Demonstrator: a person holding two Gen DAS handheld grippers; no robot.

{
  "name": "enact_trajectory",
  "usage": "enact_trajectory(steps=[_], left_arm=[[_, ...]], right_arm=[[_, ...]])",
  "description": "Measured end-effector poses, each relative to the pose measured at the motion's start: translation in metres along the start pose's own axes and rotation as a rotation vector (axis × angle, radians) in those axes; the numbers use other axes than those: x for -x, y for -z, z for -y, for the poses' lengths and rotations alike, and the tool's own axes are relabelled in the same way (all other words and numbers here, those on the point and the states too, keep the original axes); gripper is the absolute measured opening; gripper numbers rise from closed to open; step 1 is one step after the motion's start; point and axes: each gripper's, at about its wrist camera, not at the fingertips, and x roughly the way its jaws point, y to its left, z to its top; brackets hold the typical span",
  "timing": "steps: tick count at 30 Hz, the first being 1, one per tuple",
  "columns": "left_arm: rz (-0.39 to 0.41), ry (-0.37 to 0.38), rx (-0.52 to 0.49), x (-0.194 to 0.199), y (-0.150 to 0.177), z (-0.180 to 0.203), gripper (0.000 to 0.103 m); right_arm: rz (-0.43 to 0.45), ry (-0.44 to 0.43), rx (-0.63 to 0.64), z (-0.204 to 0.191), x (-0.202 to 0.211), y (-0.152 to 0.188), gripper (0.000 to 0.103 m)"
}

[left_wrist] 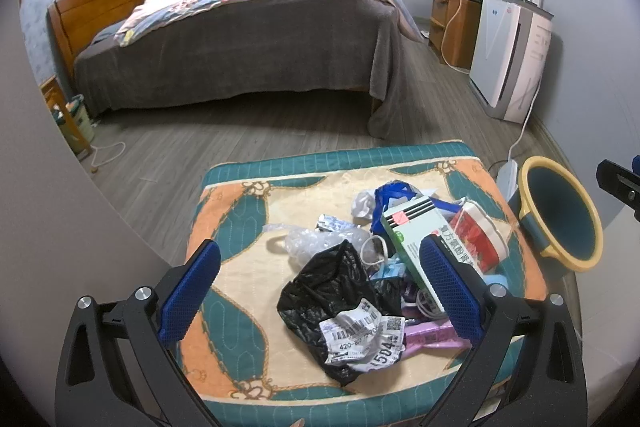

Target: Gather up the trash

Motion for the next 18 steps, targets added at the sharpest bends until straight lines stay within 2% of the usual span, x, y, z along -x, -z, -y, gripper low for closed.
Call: enact_trajectory(steps=[18], left_arm=[[0.0,-0.001,-0.002,-0.0005,0.0015,0.003,0.099]], right_arm=[[-0.001,0.0,0.001,0.0006,0.0001,-0.0003,0.097]])
